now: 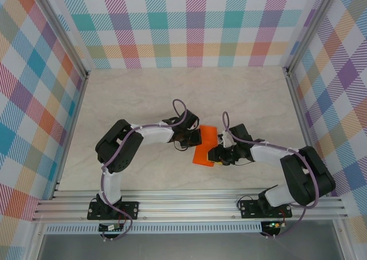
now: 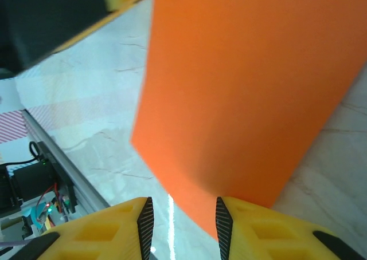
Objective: Fold a paper plane with a square sheet of paper (pick it up from the middle)
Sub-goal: Fold the square sheet of paper in half at the center of the table.
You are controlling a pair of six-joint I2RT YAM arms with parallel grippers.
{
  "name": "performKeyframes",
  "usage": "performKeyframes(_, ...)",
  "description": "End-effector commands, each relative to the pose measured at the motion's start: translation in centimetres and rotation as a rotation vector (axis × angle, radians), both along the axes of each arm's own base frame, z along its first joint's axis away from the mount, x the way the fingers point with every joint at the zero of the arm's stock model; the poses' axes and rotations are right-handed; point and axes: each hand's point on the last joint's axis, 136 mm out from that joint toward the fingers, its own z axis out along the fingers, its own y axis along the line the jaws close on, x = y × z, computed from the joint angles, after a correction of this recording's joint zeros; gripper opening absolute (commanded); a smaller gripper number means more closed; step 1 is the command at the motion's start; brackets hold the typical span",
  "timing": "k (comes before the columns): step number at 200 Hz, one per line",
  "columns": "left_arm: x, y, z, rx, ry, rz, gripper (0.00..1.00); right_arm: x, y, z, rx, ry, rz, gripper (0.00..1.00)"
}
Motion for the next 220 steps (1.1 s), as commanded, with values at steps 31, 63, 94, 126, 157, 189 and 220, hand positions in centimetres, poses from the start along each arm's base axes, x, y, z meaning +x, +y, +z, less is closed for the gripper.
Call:
performKeyframes(31, -2.7, 0.9, -2.9, 0.093, 0.09, -0.045, 0.0, -2.1, 0.1, -1.7, 0.013, 0.087, 0.034, 0.37)
performKeyframes(63, -2.7, 0.9, -2.9, 0.093, 0.089, -0.045, 0.0, -2.9, -1.0, -3.3, -0.06, 0.121, 0.013, 0.36)
performKeyframes(94, -2.7, 1.0, -2.9, 0.096, 0.092, -0.044, 0.0, -2.6, -0.6, -2.0, -0.028, 0.089, 0.024, 0.36)
performKeyframes(126, -2.7, 1.0, -2.9, 0.095, 0.091, -0.045, 0.0, -2.6, 0.3, -0.7, -0.002, 0.066, 0.069, 0.37)
performKeyframes(157, -2.7, 0.9, -3.0, 0.095, 0.092, -0.047, 0.0, -2.8, -0.5, -2.8, -0.078, 0.098, 0.049, 0.37)
performKeyframes(189, -2.8, 1.0, -3.1, 0.098, 0.094, -0.05, 0.0, -2.5, -0.3, -1.8, -0.059, 0.085, 0.043, 0.36)
performKeyframes(220, -2.8, 0.9, -3.0, 0.097, 0.094, -0.052, 0.0, 0.4, -0.2, 2.5, -0.048, -0.06, 0.015, 0.38)
